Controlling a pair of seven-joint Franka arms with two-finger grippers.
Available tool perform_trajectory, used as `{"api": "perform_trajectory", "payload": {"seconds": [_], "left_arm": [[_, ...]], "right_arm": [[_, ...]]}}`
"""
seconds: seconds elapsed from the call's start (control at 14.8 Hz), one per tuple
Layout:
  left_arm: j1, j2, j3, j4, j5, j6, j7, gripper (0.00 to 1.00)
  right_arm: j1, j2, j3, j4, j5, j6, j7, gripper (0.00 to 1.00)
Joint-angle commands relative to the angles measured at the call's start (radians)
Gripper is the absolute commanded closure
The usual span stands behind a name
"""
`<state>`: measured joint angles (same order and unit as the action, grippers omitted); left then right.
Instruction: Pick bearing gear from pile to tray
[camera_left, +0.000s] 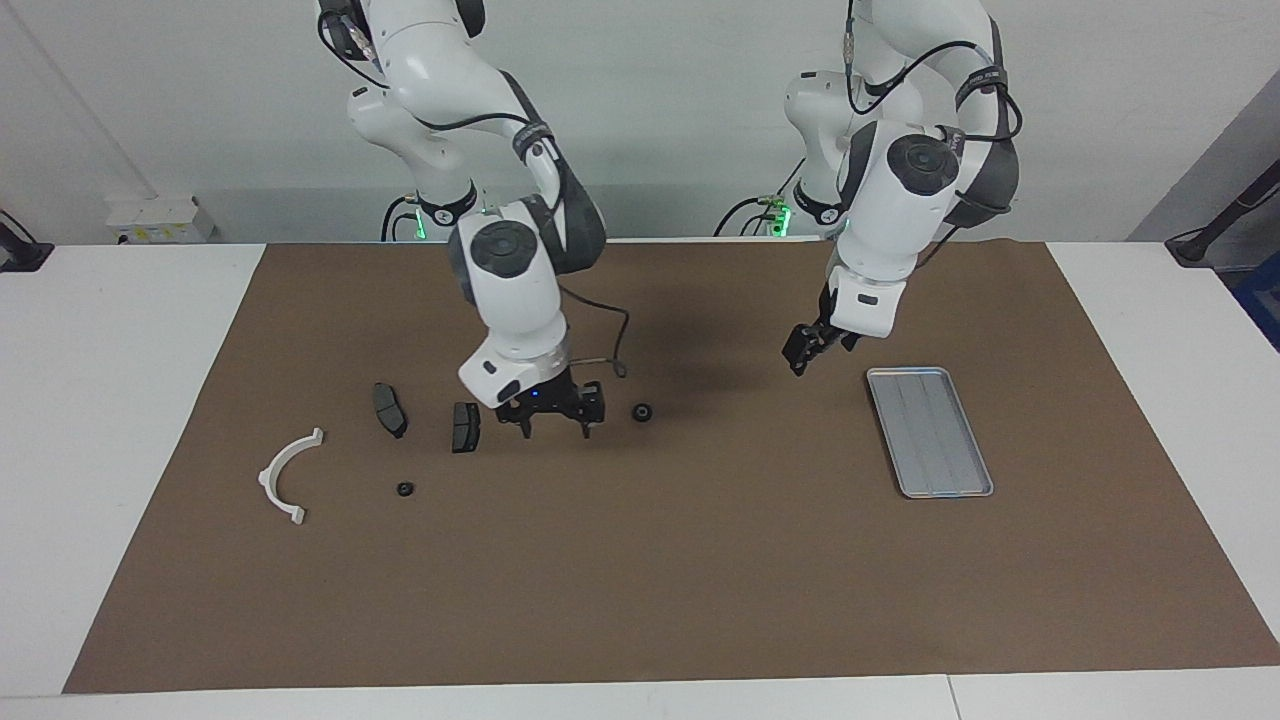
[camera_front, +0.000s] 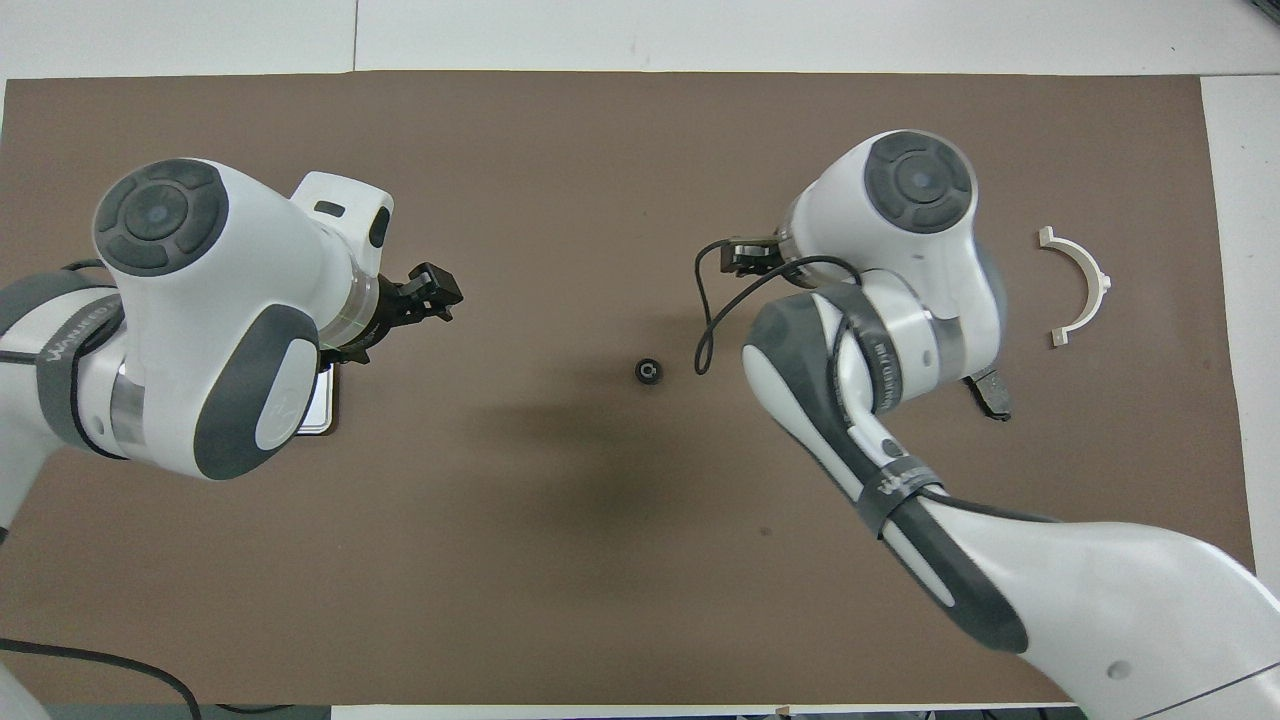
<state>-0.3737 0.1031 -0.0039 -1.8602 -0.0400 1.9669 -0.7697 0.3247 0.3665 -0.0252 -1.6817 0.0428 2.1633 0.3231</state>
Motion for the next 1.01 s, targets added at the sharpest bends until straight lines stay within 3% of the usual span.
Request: {"api": "perform_trajectory", "payload": {"seconds": [0.0, 0.2, 0.34, 0.54, 0.74, 0.94], "left_arm": [[-0.091, 0.139, 0.019, 0.137, -0.011, -0.014, -0.109, 0.0], [-0.16, 0.272, 0.019, 0.24, -0.009, -0.016, -0.21, 0.0], [-0.214, 0.381, 0.024, 0.347, -0.008, -0.016, -0.265, 0.0], [-0.249, 0.418, 0.021, 0.363, -0.018, 0.062, -0.321, 0.0], [-0.274, 0.417, 0.019, 0.302, -0.04, 0.151, -0.329, 0.0], [-0.327, 0.476, 0.024, 0.321, -0.046, 0.133, -0.336, 0.0]], "right_arm": [[-0.111, -0.003, 0.011, -0.001, 0.017, -0.01, -0.201, 0.1], [-0.223, 0.003, 0.011, -0.01, 0.017, 0.01, -0.398, 0.1], [-0.24, 0.009, 0.01, -0.019, 0.017, 0.012, -0.427, 0.1], [-0.251, 0.012, 0.01, -0.072, 0.014, 0.079, -0.444, 0.11], [-0.257, 0.031, 0.01, -0.078, 0.014, 0.09, -0.453, 0.12], [-0.26, 0.043, 0.01, -0.101, 0.014, 0.127, -0.475, 0.13]]}}
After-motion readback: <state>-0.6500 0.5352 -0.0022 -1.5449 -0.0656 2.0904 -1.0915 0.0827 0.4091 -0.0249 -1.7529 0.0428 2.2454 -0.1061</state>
